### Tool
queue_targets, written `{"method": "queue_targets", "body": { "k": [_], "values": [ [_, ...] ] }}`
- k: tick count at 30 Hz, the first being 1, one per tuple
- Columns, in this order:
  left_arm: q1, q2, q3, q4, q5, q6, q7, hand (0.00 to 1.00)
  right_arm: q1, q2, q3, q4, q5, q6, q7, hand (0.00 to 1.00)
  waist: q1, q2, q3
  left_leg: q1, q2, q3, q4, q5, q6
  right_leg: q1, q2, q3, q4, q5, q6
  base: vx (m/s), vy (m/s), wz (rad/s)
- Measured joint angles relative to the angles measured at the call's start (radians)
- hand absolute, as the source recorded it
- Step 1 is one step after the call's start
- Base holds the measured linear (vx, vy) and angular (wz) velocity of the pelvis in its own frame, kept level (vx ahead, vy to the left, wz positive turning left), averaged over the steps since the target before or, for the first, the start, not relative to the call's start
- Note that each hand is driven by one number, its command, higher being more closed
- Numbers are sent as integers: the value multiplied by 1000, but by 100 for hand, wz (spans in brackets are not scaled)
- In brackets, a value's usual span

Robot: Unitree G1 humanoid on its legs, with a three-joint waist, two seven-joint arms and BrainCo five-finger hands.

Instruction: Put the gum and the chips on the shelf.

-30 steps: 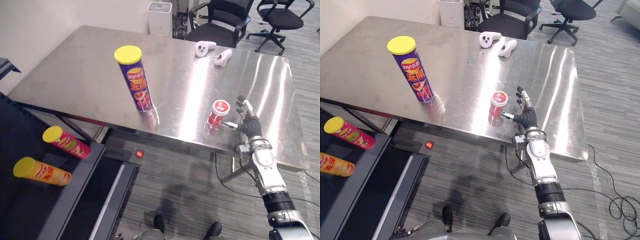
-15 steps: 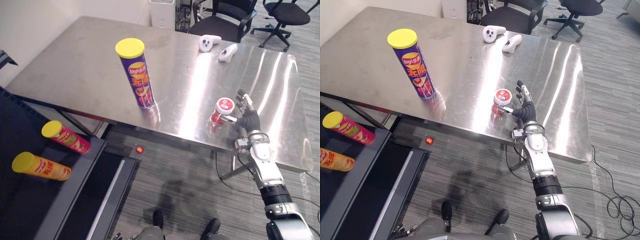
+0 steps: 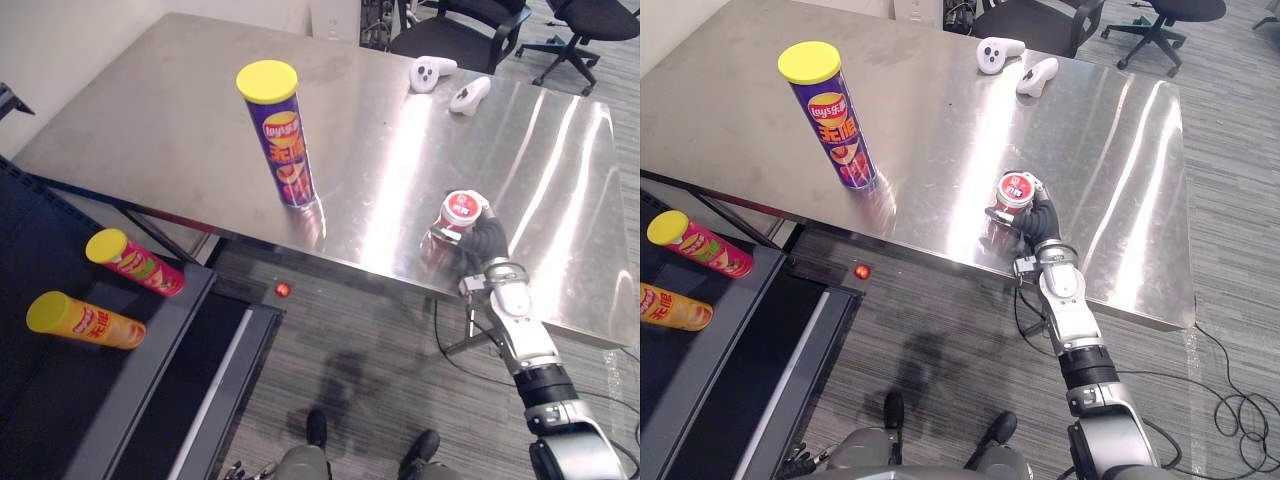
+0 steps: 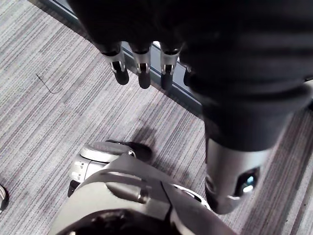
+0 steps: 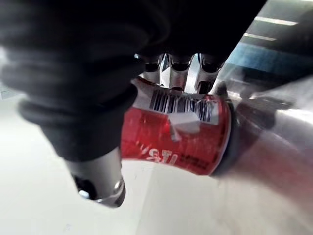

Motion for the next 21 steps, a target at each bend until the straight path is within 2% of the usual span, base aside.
{"method": "queue_targets", "body": {
  "k": [5, 16, 21],
  "values": [
    [0, 2, 1, -1, 0, 0, 0, 0, -3, 25, 5, 0, -8, -1, 20, 100, 0, -11, 6, 1, 0, 1, 0, 0, -1, 1, 0, 0, 0, 0, 0, 0, 0, 0],
    [1, 2, 1, -16, 3, 1, 1, 0, 3, 34, 13, -2, -9, 6, 17, 100, -1, -14, 6, 23, 3, 8, -1, 0, -1, 20, 0, 6, 0, 0, 0, 0, 0, 0],
    [2, 2, 12, -23, 24, 3, 0, 0, 42, 34, -34, -109, -7, 11, 11, 100, -3, -16, 5, 47, 4, 27, -3, 0, -2, 33, 0, 19, 0, 1, 0, -5, -4, -8]
  ]
}}
